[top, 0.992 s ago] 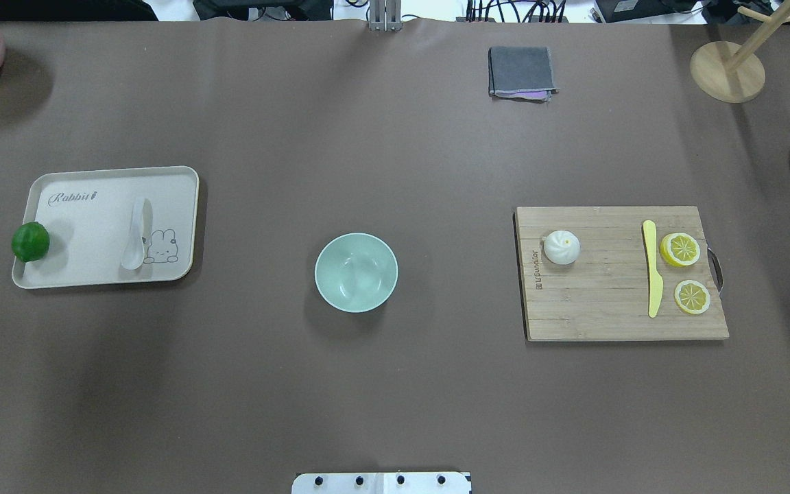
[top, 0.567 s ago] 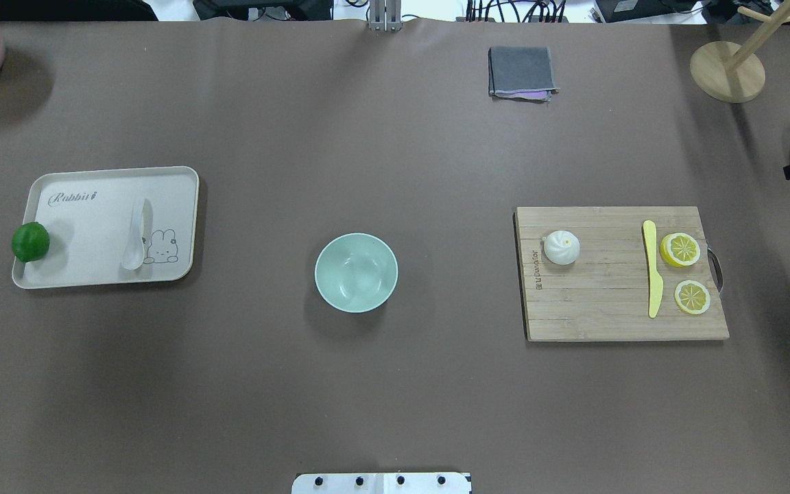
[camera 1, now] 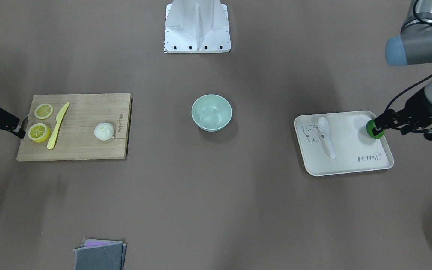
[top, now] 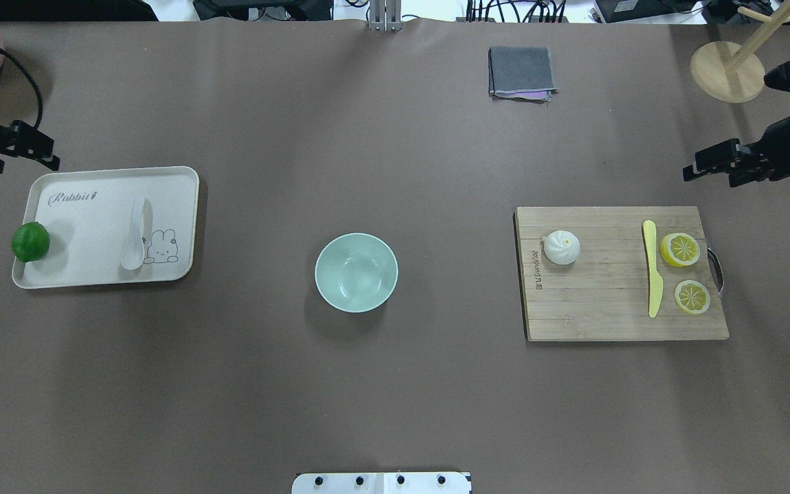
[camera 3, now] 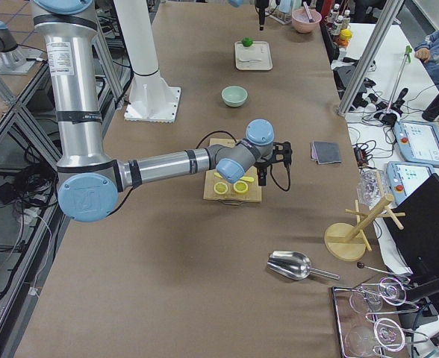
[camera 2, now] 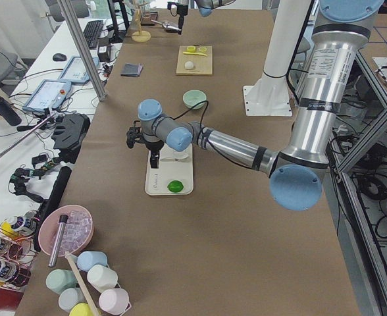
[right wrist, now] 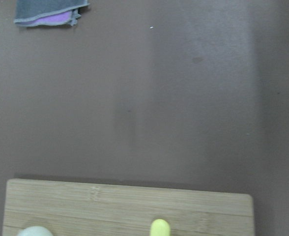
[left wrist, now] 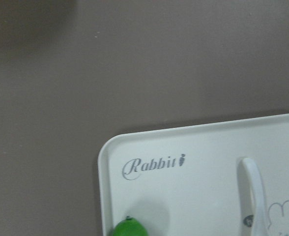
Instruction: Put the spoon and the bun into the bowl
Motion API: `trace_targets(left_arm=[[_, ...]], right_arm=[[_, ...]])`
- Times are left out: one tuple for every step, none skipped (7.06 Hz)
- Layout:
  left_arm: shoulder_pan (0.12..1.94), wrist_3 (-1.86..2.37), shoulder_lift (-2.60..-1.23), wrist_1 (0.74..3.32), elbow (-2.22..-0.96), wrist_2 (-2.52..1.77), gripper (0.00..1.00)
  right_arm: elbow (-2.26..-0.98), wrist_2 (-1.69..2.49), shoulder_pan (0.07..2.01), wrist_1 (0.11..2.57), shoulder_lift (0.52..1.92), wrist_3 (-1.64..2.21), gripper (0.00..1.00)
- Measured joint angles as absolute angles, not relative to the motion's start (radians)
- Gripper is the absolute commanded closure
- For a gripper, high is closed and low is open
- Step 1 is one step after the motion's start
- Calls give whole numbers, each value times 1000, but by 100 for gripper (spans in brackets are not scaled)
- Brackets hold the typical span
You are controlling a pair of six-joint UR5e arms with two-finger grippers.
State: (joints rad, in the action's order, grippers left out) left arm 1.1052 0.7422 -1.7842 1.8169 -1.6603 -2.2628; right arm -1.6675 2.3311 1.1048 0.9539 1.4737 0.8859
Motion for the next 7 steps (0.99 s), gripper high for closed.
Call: trace_targets(left_arm=[[1056, 803, -1810, 1819, -1639, -2237, 19], [1025, 828, -1839, 1822, -1600, -2228, 22], [999, 836, -1867, 1825, -1559, -2225, 27], [978, 838, -1882, 1827, -1532, -2225, 30], [960, 839, -1889, 1827, -1516, -2224, 33], [942, 839, -1891, 1828, -1505, -2224, 34], [927, 842, -1891, 1829, -1500, -2224, 39]], right_arm=[[-1677, 2301, 1064, 951, 1450, 938, 0], [-1681, 2273, 1028, 950, 1425, 979, 0], [-1686, 2251, 999, 950, 1403, 1020, 0], [-1699, 2225, 969, 951, 1391, 1053, 0], [-1712, 2202, 943, 953, 1384, 1069, 0], [-1719, 2191, 927, 954, 1380, 1076, 0], [-1722, 2186, 919, 955, 1377, 1078, 0]])
